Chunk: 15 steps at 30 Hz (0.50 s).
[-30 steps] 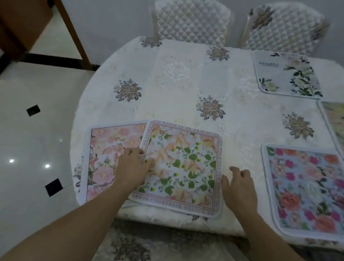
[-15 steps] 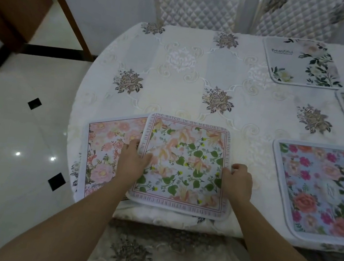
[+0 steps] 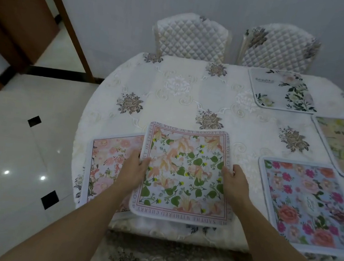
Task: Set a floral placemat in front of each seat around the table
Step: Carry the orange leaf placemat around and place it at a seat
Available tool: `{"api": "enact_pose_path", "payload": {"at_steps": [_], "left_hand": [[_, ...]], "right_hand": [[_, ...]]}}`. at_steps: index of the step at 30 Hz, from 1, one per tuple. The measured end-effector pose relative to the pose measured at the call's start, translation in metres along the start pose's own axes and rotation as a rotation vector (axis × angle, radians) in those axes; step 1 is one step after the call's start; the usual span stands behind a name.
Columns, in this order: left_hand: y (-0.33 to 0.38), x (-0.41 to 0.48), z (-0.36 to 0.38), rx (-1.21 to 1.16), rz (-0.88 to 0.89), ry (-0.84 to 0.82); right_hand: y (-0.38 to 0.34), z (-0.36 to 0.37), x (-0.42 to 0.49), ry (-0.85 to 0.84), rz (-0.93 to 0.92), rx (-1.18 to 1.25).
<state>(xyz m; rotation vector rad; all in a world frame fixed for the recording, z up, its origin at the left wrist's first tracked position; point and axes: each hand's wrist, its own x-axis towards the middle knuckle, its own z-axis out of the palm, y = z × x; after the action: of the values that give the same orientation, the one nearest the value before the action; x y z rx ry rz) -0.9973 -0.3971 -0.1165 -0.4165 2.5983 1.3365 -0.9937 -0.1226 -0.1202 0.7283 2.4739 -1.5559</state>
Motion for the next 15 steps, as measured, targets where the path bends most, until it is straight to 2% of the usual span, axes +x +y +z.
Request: {"api": "enact_pose_path", "payload": {"at_steps": [8, 15], "left_hand": [[0.043, -0.039, -0.045, -0.256, 0.088, 0.07], [0.054, -0.069, -0.077, -0.208, 0.157, 0.177]], "right_hand": [[-0.067, -0.039, -0.028, 0.029, -0.199, -0.072], [-0.101, -0.05, -0.063, 0.06, -0.254, -0.076]]}}
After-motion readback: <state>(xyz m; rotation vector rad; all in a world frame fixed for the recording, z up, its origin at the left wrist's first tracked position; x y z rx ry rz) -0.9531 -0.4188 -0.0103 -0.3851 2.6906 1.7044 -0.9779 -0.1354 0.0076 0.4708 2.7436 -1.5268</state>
